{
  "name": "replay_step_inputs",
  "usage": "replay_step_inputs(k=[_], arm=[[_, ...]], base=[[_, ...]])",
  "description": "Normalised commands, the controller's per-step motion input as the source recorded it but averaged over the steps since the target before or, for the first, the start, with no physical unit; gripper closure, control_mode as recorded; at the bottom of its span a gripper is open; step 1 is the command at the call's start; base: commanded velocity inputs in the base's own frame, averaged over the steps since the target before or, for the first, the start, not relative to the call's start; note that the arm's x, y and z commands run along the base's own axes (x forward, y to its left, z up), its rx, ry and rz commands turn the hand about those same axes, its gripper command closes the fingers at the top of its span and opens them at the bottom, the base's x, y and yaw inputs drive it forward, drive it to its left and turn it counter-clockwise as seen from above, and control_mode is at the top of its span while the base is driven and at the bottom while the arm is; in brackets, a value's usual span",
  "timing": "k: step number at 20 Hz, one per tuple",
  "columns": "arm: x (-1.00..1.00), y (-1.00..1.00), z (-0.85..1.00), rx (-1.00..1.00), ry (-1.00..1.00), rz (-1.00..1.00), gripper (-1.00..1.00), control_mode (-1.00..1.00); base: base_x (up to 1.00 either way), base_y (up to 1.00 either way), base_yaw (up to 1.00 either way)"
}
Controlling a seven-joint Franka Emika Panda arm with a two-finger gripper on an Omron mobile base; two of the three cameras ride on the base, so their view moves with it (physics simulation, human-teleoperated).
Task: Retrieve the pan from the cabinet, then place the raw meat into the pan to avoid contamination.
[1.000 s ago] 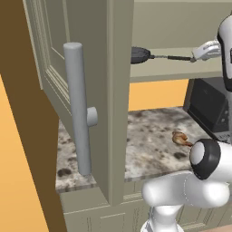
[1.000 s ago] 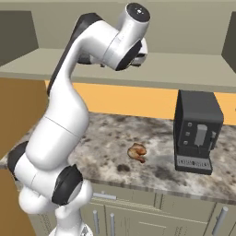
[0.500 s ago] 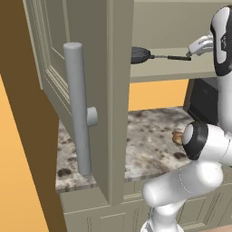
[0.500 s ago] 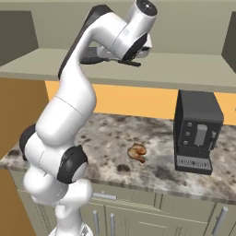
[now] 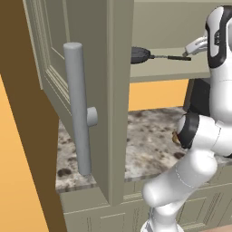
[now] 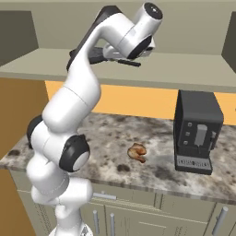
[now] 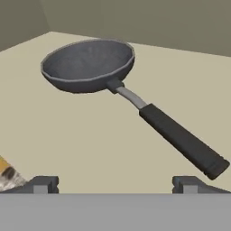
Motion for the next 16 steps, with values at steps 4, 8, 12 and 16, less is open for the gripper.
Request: replay_step_inputs(k=[4,8,12,16], arm=[[0.35,-0.17,-0.01,0.00,0.00,0.07,-1.00,-1.00],[0.36,-0.25,-0.01,0.00,0.00,0.08,-1.00,-1.00],[0.29,-0.29,-0.03,0.00,0.00,0.09,-1.00,-1.00],[0.28,-0.22,-0.03,0.00,0.00,0.06,-1.00,-1.00]], base=[[0.00,0.00,0.00],[0.00,0.00,0.00],[0.00,0.00,0.00],[0.00,0.00,0.00]])
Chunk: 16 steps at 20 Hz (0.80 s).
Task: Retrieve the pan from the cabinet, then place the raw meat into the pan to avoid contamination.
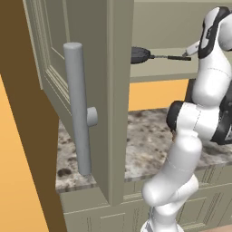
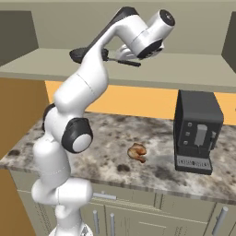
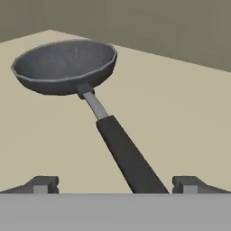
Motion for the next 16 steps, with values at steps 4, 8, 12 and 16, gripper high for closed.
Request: replay_step_inputs(k=[4,8,12,16], arm=[[0.44,-0.07,-0.04,0.00,0.04,0.03,-1.00,-1.00],[0.45,-0.21,-0.01,0.00,0.07,0.05,-1.00,-1.00],[0.27,-0.28,0.00,0.00,0.09,0.06,-1.00,-1.00],[0.00,-0.05,-0.03,0.00,0.03,0.04,-1.00,-1.00]], base=[[0.00,0.00,0.00],[0.00,0.00,0.00],[0.00,0.00,0.00],[0.00,0.00,0.00]])
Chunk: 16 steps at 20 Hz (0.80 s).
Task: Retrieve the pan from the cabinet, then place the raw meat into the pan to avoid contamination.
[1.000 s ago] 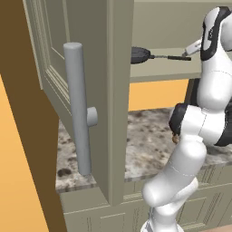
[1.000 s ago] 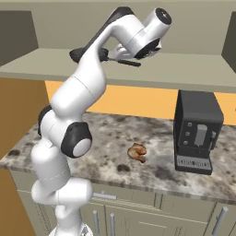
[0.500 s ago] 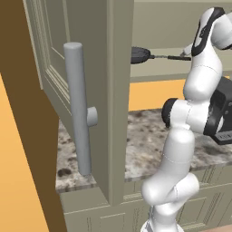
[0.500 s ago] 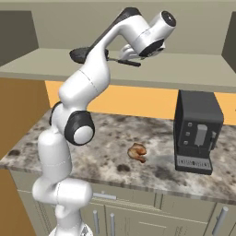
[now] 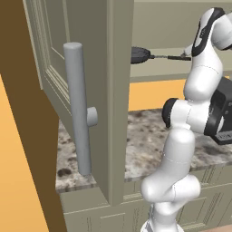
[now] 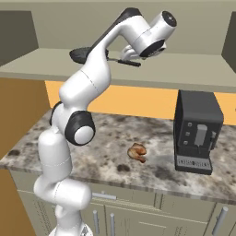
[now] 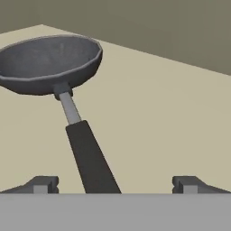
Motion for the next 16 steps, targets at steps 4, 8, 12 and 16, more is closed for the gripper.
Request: replay_step_inputs(k=[4,8,12,16], arm=[[-0.03,0.13,-0.16,-0.03,0.00,0.10,-1.00,-1.00],[-0.05,0.18,-0.22,-0.04,0.00,0.12,-1.00,-1.00],[0.00,0.09,-0.21,-0.04,0.00,0.12,-1.00,-1.00],[0.00,0.04,-0.11,0.00,0.00,0.12,-1.00,-1.00]], base=[[0.00,0.00,0.00],[0.00,0.00,0.00],[0.00,0.00,0.00],[0.00,0.00,0.00]])
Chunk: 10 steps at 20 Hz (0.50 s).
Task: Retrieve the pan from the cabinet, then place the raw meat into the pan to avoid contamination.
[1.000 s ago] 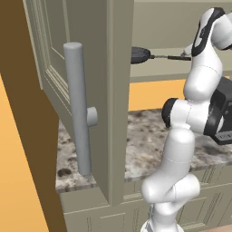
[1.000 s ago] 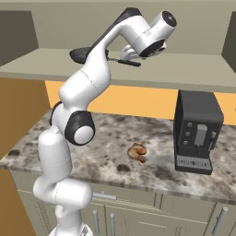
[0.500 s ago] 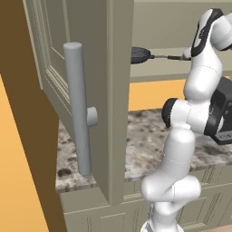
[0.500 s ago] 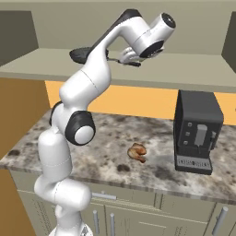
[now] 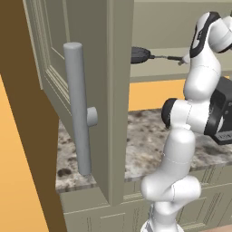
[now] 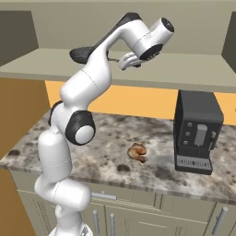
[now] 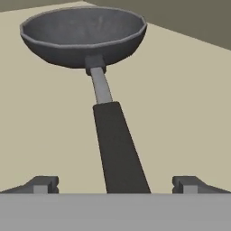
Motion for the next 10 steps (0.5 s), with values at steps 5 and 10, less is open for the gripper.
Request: replay_step_inputs(k=[5,10], arm=[[0.00,0.15,-0.13,0.00,0.00,0.11,1.00,-1.00],[0.00,0.22,-0.07,0.00,0.00,0.05,1.00,-1.00]], base=[[0.00,0.00,0.00],[0.00,0.00,0.00]])
